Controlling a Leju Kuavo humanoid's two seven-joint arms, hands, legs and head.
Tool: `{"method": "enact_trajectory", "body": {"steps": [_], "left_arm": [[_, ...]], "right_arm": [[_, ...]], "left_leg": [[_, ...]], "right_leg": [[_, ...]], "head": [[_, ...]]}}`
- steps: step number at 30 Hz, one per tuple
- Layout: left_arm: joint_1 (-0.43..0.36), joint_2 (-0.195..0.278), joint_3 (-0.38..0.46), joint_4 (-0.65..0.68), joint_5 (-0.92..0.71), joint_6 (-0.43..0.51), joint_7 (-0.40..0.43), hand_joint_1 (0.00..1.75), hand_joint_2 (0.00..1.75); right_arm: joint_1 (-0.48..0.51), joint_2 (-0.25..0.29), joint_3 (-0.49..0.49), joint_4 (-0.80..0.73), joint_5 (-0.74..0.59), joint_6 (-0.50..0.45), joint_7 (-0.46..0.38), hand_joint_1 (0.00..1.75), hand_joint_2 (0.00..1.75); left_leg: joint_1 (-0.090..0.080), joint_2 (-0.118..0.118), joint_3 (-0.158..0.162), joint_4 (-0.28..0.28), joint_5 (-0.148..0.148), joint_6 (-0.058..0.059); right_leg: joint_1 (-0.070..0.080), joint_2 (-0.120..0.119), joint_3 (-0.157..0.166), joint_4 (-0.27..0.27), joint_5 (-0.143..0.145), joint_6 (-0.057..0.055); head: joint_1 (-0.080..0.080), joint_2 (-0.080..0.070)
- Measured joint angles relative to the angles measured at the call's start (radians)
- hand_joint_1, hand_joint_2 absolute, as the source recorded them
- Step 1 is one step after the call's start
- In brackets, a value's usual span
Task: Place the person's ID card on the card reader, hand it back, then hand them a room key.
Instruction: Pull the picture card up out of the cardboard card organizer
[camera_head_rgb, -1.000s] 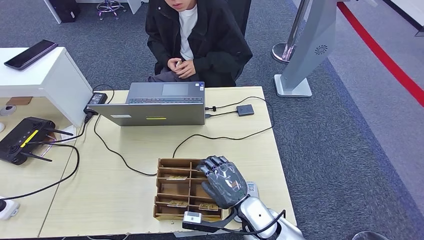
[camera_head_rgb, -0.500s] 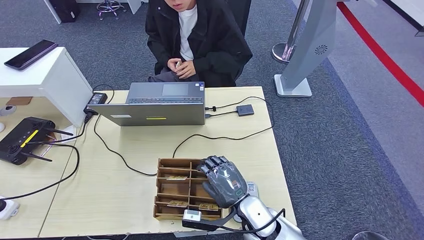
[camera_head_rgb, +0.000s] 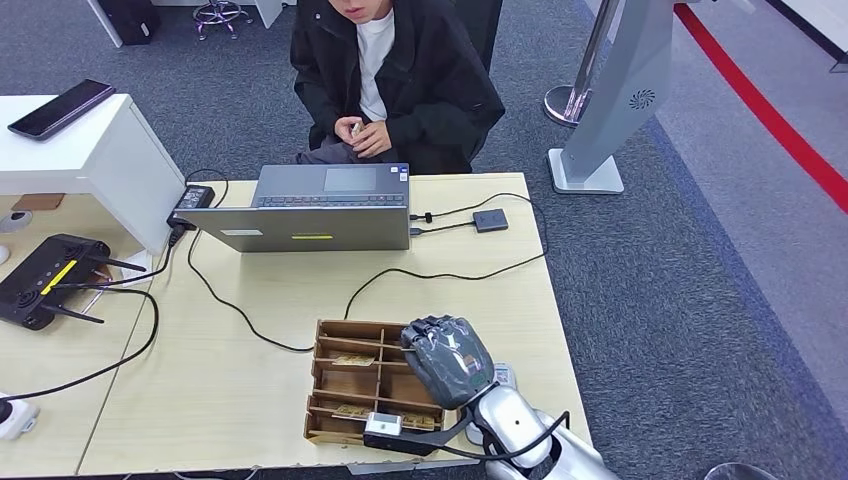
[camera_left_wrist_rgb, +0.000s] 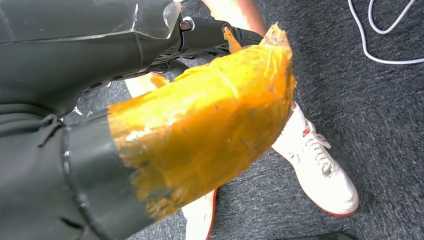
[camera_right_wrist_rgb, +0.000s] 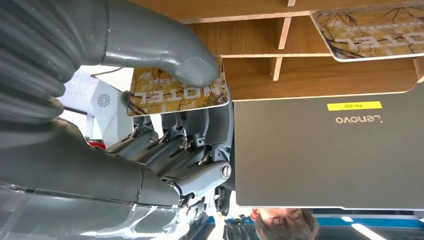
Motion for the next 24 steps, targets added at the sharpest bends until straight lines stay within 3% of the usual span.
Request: {"method": "enact_trajectory", "body": {"steps": [10, 19, 24], "left_arm": [[0.0, 0.0, 0.0, 0.0, 0.0, -0.001, 0.0, 0.0, 0.0], [0.0, 0.0, 0.0, 0.0, 0.0, 0.002, 0.0, 0.0, 0.0], [0.0, 0.0, 0.0, 0.0, 0.007, 0.005, -0.001, 0.0, 0.0]], "right_arm": [[0.007, 0.0, 0.0, -0.002, 0.013, -0.051, -0.009, 1.75, 1.75], [0.058, 0.008, -0.014, -0.067, 0.089, -0.284, -0.074, 1.75, 1.75], [0.087, 0.009, -0.032, -0.149, 0.103, -0.364, -0.112, 1.75, 1.75]], "left_leg": [[0.0, 0.0, 0.0, 0.0, 0.0, 0.0], [0.0, 0.0, 0.0, 0.0, 0.0, 0.0], [0.0, 0.0, 0.0, 0.0, 0.0, 0.0]], "right_leg": [[0.0, 0.0, 0.0, 0.0, 0.0, 0.0], [0.0, 0.0, 0.0, 0.0, 0.0, 0.0], [0.0, 0.0, 0.0, 0.0, 0.0, 0.0]], "head": [[0.0, 0.0], [0.0, 0.0], [0.0, 0.0]]}}
